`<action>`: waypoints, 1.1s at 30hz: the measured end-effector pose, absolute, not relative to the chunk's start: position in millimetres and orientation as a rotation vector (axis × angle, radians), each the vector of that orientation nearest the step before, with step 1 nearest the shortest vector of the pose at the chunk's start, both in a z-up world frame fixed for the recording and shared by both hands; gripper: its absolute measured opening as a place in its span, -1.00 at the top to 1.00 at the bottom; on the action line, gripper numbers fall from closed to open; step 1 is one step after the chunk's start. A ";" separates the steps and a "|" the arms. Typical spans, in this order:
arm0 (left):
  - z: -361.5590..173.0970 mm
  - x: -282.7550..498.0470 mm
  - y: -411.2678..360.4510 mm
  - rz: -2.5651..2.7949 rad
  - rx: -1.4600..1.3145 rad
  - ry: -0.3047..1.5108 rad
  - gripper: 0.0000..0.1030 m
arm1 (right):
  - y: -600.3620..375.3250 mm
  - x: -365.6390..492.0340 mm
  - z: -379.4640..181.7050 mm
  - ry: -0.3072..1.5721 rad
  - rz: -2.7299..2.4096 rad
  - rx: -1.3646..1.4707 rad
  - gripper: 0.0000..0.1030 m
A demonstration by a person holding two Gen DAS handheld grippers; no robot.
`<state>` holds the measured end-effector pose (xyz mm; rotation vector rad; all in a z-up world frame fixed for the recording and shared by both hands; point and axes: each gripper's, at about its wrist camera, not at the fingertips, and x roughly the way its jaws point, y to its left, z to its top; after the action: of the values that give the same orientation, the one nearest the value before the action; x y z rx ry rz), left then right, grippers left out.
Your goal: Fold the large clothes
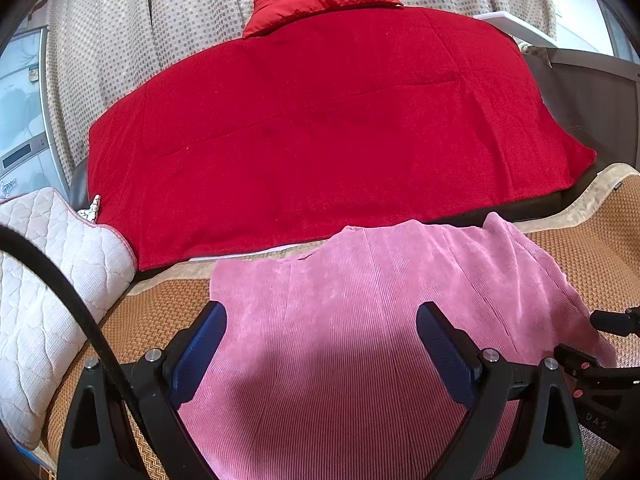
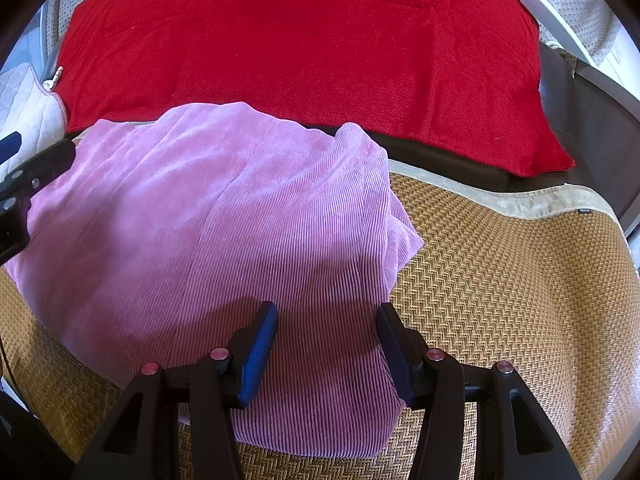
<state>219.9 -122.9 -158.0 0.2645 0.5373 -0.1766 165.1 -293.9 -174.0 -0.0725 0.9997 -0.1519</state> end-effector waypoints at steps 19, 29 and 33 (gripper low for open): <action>-154.0 224.5 -110.4 -0.185 0.232 0.578 -0.87 | -291.9 166.4 -178.6 1.008 -0.156 -0.089 -0.09; -156.9 242.3 -2.5 0.020 0.057 0.712 -0.87 | -296.0 165.2 -170.4 0.994 -0.157 -0.017 -0.08; -163.3 234.4 40.4 0.070 -0.052 0.757 -0.87 | -291.2 161.4 -158.1 0.927 -0.110 0.043 -0.08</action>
<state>234.4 40.4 -163.3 -0.0521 0.7567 0.0698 161.4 -291.2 -158.1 0.0429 0.9273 -0.1101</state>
